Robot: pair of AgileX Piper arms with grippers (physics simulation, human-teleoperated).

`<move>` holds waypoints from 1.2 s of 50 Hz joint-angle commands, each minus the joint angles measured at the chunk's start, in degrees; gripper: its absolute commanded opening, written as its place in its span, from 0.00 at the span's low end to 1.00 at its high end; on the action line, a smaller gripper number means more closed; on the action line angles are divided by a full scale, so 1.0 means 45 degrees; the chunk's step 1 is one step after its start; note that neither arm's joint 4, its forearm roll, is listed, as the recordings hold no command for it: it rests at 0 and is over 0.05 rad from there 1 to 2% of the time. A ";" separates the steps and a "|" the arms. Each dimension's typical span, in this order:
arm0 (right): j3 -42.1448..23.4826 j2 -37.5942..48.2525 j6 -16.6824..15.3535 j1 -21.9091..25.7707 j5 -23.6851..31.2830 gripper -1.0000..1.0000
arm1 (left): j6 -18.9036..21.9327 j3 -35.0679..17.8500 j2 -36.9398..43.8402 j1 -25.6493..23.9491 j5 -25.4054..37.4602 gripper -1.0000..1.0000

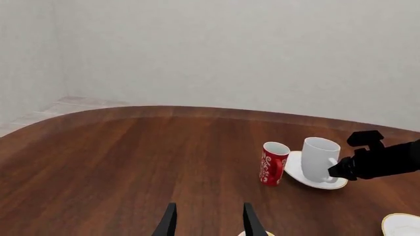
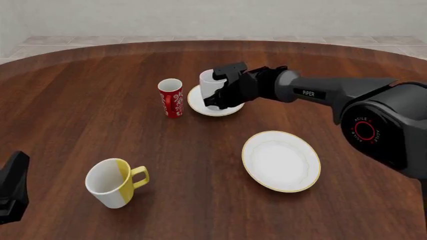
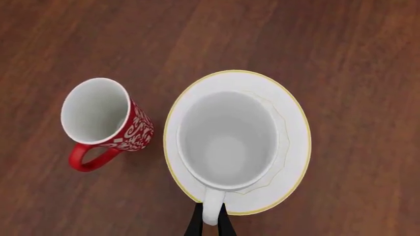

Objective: Put the white mug on the left plate.

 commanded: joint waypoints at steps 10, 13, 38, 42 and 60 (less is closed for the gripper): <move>-0.0006 0.0011 0.0096 -0.0043 -0.0038 0.00 | 0.0008 -0.0009 0.0000 -0.0001 0.0006 1.00; 0.0029 0.0009 0.0113 0.0011 -0.0034 0.00 | 0.0006 -0.0011 0.0000 0.0006 0.0006 1.00; 0.0037 0.0007 0.0165 -0.0028 0.0015 0.00 | 0.0025 -0.0031 0.0000 -0.0015 0.0040 1.00; 0.0020 0.0018 0.0178 -0.0001 0.0030 0.00 | 0.0036 -0.0024 0.0000 -0.0016 0.0050 1.00; -0.0051 0.0086 0.0180 -0.0032 0.0057 0.00 | 0.0046 0.0001 0.0000 -0.0032 0.0075 1.00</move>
